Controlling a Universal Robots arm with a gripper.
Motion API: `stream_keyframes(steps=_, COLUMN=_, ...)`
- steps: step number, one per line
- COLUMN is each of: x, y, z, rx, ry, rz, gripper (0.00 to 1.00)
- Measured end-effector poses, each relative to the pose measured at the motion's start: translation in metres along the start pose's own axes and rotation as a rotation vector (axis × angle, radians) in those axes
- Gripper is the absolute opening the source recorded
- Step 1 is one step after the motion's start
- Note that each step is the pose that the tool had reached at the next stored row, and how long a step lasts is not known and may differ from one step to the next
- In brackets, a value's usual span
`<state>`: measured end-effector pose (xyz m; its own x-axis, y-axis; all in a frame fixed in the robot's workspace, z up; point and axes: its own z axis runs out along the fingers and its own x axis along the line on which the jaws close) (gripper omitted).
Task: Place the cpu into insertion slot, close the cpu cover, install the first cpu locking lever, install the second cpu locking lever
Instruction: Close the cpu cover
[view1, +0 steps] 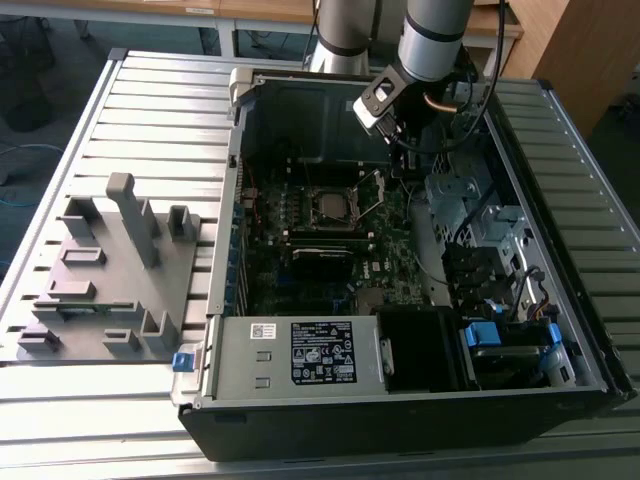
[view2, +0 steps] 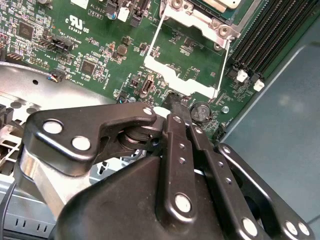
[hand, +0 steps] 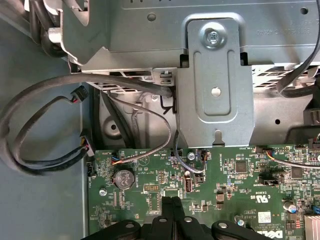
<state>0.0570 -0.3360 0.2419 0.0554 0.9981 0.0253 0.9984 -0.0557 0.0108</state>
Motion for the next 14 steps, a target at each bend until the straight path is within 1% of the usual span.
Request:
stream_keyframes(steps=3, x=0.0000, y=-0.0007, z=0.0002, rx=-0.0001, ry=0.0002, rz=0.000, gripper=0.10)
stream_keyframes(steps=7, x=-0.0002, y=-0.0034, z=0.0002, rx=-0.0008, ry=0.0004, rz=0.000, gripper=0.10)
stream_keyframes(steps=14, x=-0.0005, y=-0.0106, z=0.0001, rx=-0.0063, ry=0.0006, rz=0.000, gripper=0.10)
